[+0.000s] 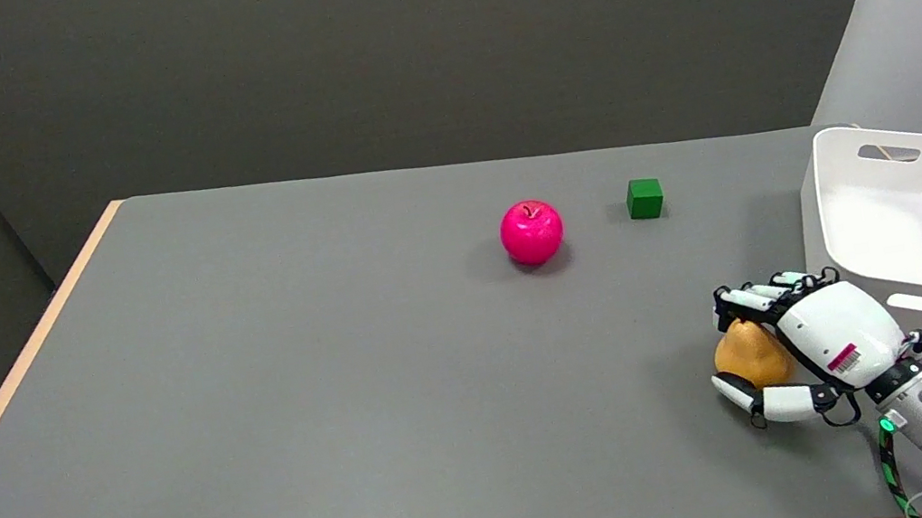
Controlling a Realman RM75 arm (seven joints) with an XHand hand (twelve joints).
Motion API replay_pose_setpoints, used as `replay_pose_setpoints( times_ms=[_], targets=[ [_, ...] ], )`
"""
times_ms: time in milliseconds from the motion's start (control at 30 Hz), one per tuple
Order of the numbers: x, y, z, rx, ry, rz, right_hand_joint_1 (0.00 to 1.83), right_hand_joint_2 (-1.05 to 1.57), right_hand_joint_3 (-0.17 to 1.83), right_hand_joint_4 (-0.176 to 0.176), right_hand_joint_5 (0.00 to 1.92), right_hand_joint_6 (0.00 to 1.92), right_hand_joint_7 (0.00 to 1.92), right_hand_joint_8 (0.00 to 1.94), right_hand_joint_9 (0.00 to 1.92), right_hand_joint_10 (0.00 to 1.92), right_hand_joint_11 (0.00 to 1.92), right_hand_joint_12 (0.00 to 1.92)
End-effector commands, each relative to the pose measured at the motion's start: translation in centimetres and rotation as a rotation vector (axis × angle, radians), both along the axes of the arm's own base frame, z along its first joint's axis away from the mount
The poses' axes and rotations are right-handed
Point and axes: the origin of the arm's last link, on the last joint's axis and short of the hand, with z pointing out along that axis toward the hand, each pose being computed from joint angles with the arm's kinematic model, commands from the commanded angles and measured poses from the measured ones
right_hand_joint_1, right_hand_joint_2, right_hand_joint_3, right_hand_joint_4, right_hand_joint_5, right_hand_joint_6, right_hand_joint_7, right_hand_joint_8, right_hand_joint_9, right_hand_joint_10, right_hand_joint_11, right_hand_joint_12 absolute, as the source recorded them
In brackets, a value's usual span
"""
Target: Pick up the yellow pear.
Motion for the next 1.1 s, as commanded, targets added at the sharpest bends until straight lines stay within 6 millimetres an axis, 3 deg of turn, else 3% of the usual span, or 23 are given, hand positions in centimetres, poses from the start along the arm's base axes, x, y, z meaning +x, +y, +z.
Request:
replay_pose_setpoints(
  times_ms=[33, 233, 633, 667, 733, 833, 933, 1100],
  targets=[
    [1.4, -2.0, -0.1, 0.024, 0.066, 0.064, 0.96, 0.69, 1.16, 0.176, 0.86, 1.66, 1.09, 1.94, 1.17, 1.92, 0.74, 1.92],
    [5.5, -3.7, 0.6, 0.048, 0.104, 0.179, 0.95, 0.67, 1.23, 0.176, 0.87, 1.71, 1.13, 1.94, 1.18, 1.92, 0.78, 1.92],
    [16.7, -8.2, 2.1, -0.001, 0.315, 0.406, 0.92, 0.68, 1.3, 0.176, 0.85, 1.82, 1.16, 1.94, 1.22, 1.92, 0.83, 1.92],
    [17.9, -8.5, 2.3, -0.01, 0.327, 0.43, 0.92, 0.68, 1.25, 0.175, 0.85, 1.83, 1.16, 1.94, 1.22, 1.92, 0.83, 1.92],
    [19.6, -8.9, 2.7, -0.027, 0.344, 0.468, 0.93, 0.65, 0.86, 0.166, 0.9, 1.92, 1.15, 1.94, 1.22, 1.92, 0.81, 1.92],
    [21.9, -9.8, 3.6, -0.083, 0.406, 0.507, 0.93, 0.65, 0.86, 0.155, 0.9, 1.92, 1.15, 1.94, 1.22, 1.92, 0.8, 1.92],
    [23.0, -10.5, 5.4, -0.18, 0.467, 0.496, 0.93, 0.65, 0.86, 0.153, 0.9, 1.92, 1.15, 1.94, 1.22, 1.92, 0.8, 1.92],
    [22.9, -10.8, 9.4, -0.34, 0.47, 0.42, 0.93, 0.65, 0.86, 0.145, 0.9, 1.92, 1.13, 1.94, 1.22, 1.92, 0.75, 1.92]
  ],
)
